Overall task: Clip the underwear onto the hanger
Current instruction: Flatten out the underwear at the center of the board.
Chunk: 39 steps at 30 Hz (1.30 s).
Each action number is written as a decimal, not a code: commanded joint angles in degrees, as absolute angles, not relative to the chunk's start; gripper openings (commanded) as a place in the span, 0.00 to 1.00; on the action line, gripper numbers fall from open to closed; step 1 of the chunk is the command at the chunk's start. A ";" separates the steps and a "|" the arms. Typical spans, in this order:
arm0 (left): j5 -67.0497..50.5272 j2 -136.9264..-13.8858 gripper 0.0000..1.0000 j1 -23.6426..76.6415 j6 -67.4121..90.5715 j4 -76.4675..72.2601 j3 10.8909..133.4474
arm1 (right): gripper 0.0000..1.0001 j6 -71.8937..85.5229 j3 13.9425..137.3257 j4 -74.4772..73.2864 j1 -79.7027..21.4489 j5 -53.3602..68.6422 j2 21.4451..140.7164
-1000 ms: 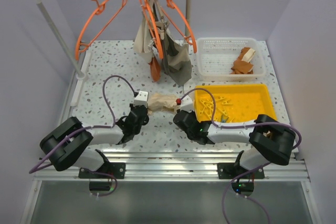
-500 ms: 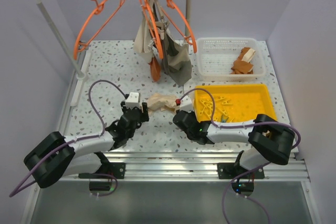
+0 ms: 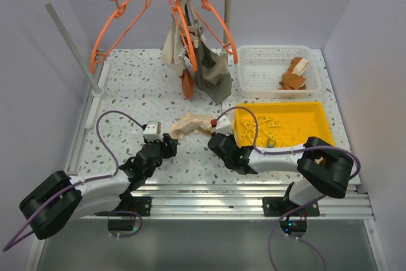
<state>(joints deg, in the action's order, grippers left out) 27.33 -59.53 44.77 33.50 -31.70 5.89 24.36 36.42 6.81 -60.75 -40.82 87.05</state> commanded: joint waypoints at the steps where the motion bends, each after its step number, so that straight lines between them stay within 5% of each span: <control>1: 25.85 -60.89 0.56 45.17 36.21 -37.52 5.71 | 0.38 24.26 38.58 9.49 -60.73 -40.69 87.98; 39: 26.54 -84.37 0.47 41.49 37.53 -62.93 7.03 | 0.40 23.64 37.53 8.35 -60.73 -39.90 84.37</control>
